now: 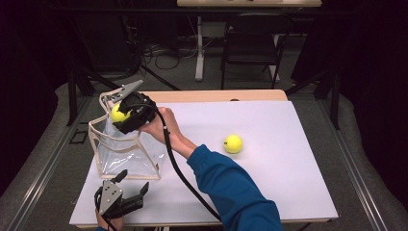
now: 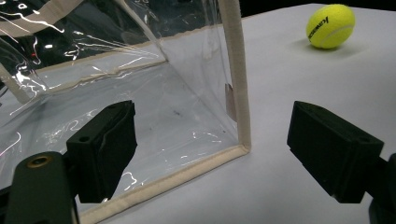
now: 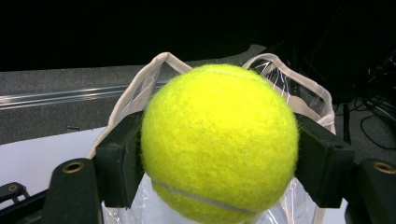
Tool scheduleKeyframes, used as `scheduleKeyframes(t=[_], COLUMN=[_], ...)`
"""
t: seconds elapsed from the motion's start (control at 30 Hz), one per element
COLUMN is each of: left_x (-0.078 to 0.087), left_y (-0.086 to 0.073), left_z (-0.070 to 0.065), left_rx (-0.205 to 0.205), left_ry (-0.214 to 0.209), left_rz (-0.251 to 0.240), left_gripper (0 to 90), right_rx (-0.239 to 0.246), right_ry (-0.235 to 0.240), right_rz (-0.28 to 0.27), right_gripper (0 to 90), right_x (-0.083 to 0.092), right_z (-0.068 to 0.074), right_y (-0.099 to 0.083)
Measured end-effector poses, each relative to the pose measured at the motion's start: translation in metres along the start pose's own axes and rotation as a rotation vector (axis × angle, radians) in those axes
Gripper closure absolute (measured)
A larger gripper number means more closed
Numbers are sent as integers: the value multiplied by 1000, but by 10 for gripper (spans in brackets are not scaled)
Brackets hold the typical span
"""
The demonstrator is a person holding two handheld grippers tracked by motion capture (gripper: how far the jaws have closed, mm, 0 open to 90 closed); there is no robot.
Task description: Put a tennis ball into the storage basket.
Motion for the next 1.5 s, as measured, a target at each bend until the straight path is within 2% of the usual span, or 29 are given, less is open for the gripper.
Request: scheduleKeyframes(t=[0.27,0.37,0.6,0.67,0.7,0.73,0.93,1.37,1.5], left_x=[0,-1,0,0,0,-1,0,-1,-2], left_y=[0,0,0,0,0,0,0,0,0], left_z=[0,0,-1,0,-1,0,-2,-2,-2], left_rx=[-1,3,-1,-2,2,2,-3,-6,-4], left_ry=[-4,-2,-8,-6,-5,-4,-8,-6,-6], left_rz=[1,0,1,-1,-2,0,-1,-4,3], left_gripper=[160,160,160,160,160,160,160,160,160], right_rx=[2,9,-12,-15,-21,-24,-49,-79,-85], right_ry=[4,7,-5,-4,1,0,37,48,45], right_rz=[11,31,52,68,69,65,44,4,-26], right_gripper=[260,257,251,207,139,116,45,0,0], right_x=[-1,-4,-7,-8,-6,-5,8,41,57], right_z=[3,4,3,3,3,3,2,-9,-13], right_y=[-1,-1,-6,-8,-8,-8,-13,-35,-39])
Point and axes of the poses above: each handheld gripper's, and its own axes: x roughly backward along the jaws, y roughly out of its top, z roughly to its left, the point moved 5 cm from there along -x, roughly forward along the jaws, and after that the axes turned 2 degrees about y, right-handed, at the moved point
